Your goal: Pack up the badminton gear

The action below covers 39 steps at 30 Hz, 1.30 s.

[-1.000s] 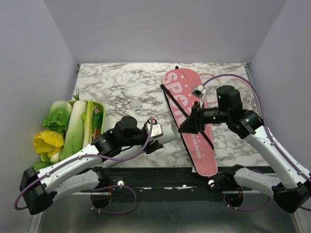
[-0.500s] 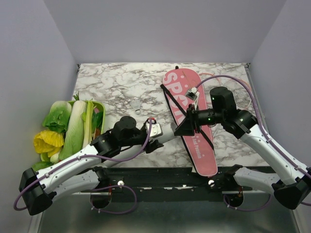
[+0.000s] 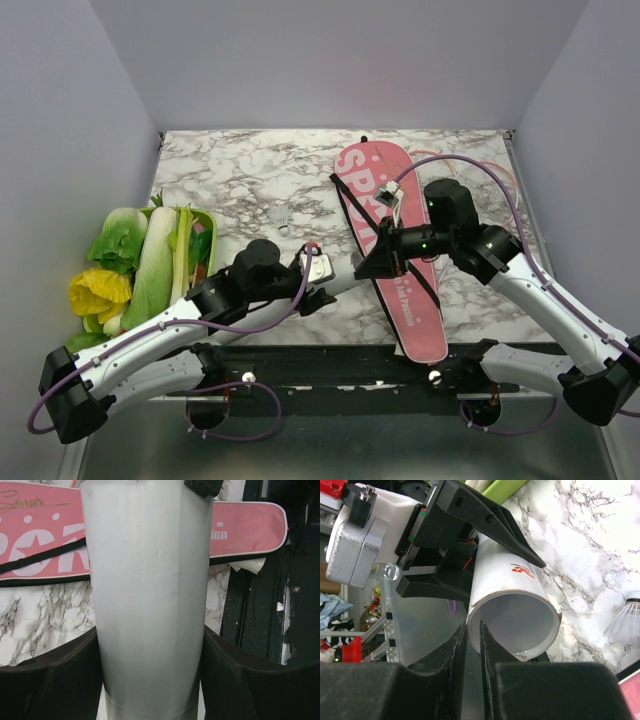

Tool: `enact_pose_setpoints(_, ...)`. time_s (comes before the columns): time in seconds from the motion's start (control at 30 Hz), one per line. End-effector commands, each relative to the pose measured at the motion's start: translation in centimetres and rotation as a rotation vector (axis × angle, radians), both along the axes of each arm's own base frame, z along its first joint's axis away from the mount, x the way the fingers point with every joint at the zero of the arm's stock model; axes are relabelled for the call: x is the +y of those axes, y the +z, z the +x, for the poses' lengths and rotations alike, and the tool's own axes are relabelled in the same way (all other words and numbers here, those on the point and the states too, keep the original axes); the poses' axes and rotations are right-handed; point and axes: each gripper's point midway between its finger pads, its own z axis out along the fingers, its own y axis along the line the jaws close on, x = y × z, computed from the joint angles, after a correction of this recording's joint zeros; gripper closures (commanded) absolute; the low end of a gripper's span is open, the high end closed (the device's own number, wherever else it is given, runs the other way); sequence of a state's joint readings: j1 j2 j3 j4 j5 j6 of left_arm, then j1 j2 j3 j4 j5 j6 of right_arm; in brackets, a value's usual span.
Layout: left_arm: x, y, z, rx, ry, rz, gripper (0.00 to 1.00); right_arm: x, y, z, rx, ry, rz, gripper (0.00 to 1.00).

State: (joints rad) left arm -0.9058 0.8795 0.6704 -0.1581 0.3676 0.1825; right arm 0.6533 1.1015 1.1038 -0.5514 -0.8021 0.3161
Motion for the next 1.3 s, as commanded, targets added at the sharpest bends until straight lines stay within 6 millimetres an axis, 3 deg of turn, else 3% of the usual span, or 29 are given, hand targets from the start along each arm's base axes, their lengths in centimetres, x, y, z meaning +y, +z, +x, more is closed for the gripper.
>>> enact_pose_setpoints(0.0,-0.4,1.2,0.1,-0.039,0.001,-0.045,1.00,0.5,0.7,-0.1,-0.010,0.007,0.018,0.78)
enact_pose_setpoints(0.27,-0.6,0.9,-0.1,-0.036,-0.005,-0.040,1.00,0.4,1.7,-1.1,-0.034,0.046,0.056,0.99)
enact_pose_setpoints(0.97,-0.7,0.1,-0.7,-0.044,-0.019,-0.022,1.00,-1.4,4.0,-3.5,-0.174,0.090,0.124,0.99)
enact_pose_setpoints(1.13,-0.8,0.2,-0.7,-0.047,-0.021,-0.022,1.00,-1.9,4.3,-3.4,-0.199,0.062,0.114,0.99)
enact_pose_setpoints(1.23,-0.8,0.1,-0.7,-0.047,-0.020,-0.022,1.00,-2.3,4.6,-2.6,-0.223,0.002,0.087,0.99)
enact_pose_setpoints(1.27,-0.8,0.1,-0.8,-0.046,-0.021,-0.021,1.00,-2.6,4.5,-1.4,-0.247,-0.070,0.057,0.99)
